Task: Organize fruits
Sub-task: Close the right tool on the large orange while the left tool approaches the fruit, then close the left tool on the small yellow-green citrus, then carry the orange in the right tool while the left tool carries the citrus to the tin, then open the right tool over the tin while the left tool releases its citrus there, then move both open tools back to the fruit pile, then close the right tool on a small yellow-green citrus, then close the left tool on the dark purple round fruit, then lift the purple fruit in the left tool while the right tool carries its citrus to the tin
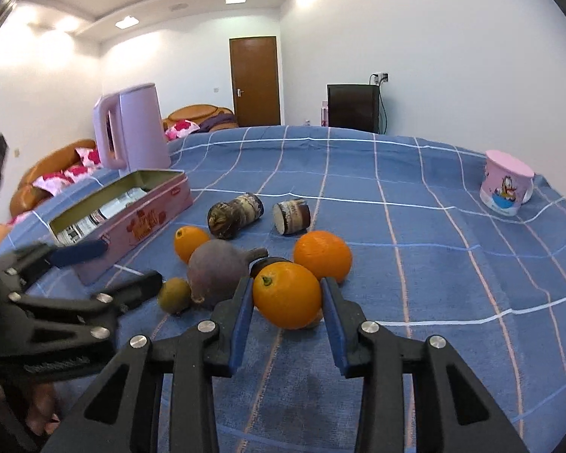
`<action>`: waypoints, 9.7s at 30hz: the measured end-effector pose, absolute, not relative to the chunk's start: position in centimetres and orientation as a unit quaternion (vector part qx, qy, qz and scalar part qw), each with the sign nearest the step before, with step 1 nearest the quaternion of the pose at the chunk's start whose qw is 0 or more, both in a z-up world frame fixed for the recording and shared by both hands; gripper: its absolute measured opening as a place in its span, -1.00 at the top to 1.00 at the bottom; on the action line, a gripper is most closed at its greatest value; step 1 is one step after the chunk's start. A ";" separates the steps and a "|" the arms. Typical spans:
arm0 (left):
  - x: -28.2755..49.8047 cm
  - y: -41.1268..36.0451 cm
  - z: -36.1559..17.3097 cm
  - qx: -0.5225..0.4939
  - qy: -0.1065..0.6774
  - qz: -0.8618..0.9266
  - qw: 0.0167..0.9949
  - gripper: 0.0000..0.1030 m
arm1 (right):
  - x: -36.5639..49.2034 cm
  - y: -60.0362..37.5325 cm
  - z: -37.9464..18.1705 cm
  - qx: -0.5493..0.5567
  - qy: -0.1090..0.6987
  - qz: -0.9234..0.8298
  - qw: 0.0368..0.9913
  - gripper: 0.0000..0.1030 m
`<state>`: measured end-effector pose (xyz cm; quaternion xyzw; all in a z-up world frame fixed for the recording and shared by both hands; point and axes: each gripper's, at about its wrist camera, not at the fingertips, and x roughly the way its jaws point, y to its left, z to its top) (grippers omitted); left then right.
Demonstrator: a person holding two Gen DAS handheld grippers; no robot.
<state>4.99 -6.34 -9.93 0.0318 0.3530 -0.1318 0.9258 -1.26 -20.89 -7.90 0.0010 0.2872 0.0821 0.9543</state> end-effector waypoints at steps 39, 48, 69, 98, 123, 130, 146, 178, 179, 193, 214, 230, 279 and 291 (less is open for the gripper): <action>4.1 -6.1 -9.5 0.024 0.318 -0.156 0.935 0.46 | -2.3 -19.9 -7.7 -0.022 0.266 0.101 0.958 0.26; 3.8 -5.8 -9.3 0.017 0.301 -0.151 0.941 0.46 | -2.8 -19.8 -7.6 -0.027 0.253 0.108 0.961 0.26; 2.9 -5.2 -8.6 0.013 0.266 -0.137 0.954 0.46 | -3.9 -19.6 -7.3 -0.034 0.223 0.120 0.967 0.26; 5.1 2.0 -5.7 0.015 0.243 -0.038 0.969 0.46 | 0.2 -13.4 -3.2 -0.056 0.223 0.189 0.955 0.26; 10.9 8.4 -6.6 0.015 0.290 0.004 0.957 0.46 | 7.4 -4.0 -3.5 -0.099 0.264 0.256 0.925 0.26; 12.1 9.3 -7.5 0.017 0.308 0.007 0.951 0.46 | 8.7 -2.2 -4.9 -0.106 0.282 0.263 0.917 0.26; 13.2 9.5 -8.8 0.028 0.333 0.010 0.942 0.45 | 10.0 -0.9 -6.8 -0.117 0.310 0.267 0.905 0.25; 6.3 4.1 -6.2 0.004 0.283 -0.062 0.957 -0.75 | 1.5 -11.1 -4.8 -0.068 0.276 0.201 0.938 -0.24; 6.1 3.4 -6.3 0.008 0.284 -0.067 0.956 -0.75 | 0.9 -12.2 -4.8 -0.062 0.273 0.189 0.941 -0.24; 5.1 -6.1 -8.6 0.060 0.312 -0.136 0.938 -0.75 | 0.2 -21.4 -7.8 -0.022 0.314 0.075 0.946 -0.26; 5.3 -6.6 -8.9 0.052 0.327 -0.148 0.932 -0.75 | 2.4 -20.7 -10.1 -0.003 0.396 0.130 0.909 0.42; 5.7 -10.3 -9.7 0.086 0.355 -0.180 0.913 -0.68 | 0.2 -23.7 -9.1 -0.004 0.346 0.058 0.936 0.42; 4.6 -8.8 -8.7 0.052 0.289 -0.171 0.941 0.03 | -2.7 -22.3 -7.9 -0.045 0.260 0.087 0.961 0.42; 4.1 -8.5 -8.3 0.046 0.265 -0.170 0.948 0.03 | -3.5 -22.1 -7.5 -0.047 0.240 0.093 0.965 0.42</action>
